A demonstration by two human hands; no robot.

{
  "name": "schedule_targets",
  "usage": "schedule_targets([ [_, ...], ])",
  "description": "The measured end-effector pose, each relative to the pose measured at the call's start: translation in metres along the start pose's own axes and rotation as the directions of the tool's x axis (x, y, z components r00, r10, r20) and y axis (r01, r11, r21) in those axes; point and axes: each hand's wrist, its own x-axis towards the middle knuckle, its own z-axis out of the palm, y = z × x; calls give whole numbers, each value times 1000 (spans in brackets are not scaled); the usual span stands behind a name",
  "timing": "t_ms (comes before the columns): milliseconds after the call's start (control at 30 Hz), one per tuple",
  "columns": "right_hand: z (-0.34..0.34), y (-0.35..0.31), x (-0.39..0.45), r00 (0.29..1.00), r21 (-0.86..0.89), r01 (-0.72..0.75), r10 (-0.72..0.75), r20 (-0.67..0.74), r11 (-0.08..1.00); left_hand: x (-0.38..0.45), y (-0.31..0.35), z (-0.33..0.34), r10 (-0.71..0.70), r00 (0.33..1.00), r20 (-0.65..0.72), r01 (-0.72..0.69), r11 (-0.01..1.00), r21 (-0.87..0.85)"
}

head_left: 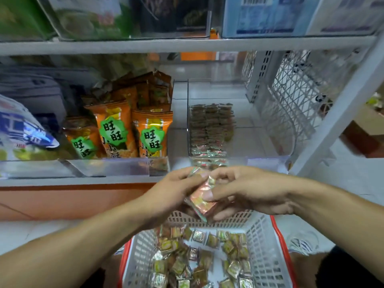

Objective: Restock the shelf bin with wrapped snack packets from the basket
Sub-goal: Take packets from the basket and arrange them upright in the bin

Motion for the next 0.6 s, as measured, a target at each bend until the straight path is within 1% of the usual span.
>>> schedule_targets([
  [67, -1, 0, 2, 997, 46, 60, -57, -50, 997, 8, -5, 4, 8, 993, -120, -21, 994, -104],
  [133, -6, -2, -2, 989, 95, 100, -88, -115, 991, 15, -4, 7, 22, 975, -222, -57, 987, -149],
  [200, -13, -6, -9, 974, 126, 182, -161, -161, 975, 20, -2, 7, 23, 964, -266, -80, 976, -204],
  [233, -16, -8, -12, 953, 116, 263, -239, -185, 958, 22, -1, 6, 3, 962, -274, -69, 971, -230],
  [267, -19, -9, -13, 915, 82, 365, -341, -214, 927, 22, 0, 4, -29, 961, -275, -41, 969, -244],
  [300, -20, -10, -13, 855, 21, 478, -460, -239, 878, 22, 2, 3, -61, 963, -262, -5, 970, -244],
  [333, -21, -11, -13, 775, -71, 583, -580, -251, 809, 21, 4, 3, -87, 970, -227, 30, 969, -244],
  [367, -21, -10, -12, 681, -207, 660, -691, -243, 723, 20, 6, 4, -108, 980, -166, 65, 966, -248],
  [400, -21, -8, -10, 584, -384, 686, -783, -215, 618, 19, 9, 5, -122, 989, -86, 96, 961, -261],
  [433, -20, -5, -7, 507, -565, 658, -847, -158, 499, 17, 11, 7, -129, 992, -14, 120, 950, -287],
  [467, -20, -1, -4, 462, -687, 609, -881, -98, 396, 17, 13, 8, -128, 991, 33, 132, 940, -314],
  [500, -19, 2, -1, 444, -746, 572, -893, -69, 342, 16, 14, 10, -123, 991, 56, 135, 931, -340],
  [600, -21, 3, 4, 448, -733, 569, -888, -105, 373, 16, 17, 8, -104, 994, 22, 104, 910, -402],
])
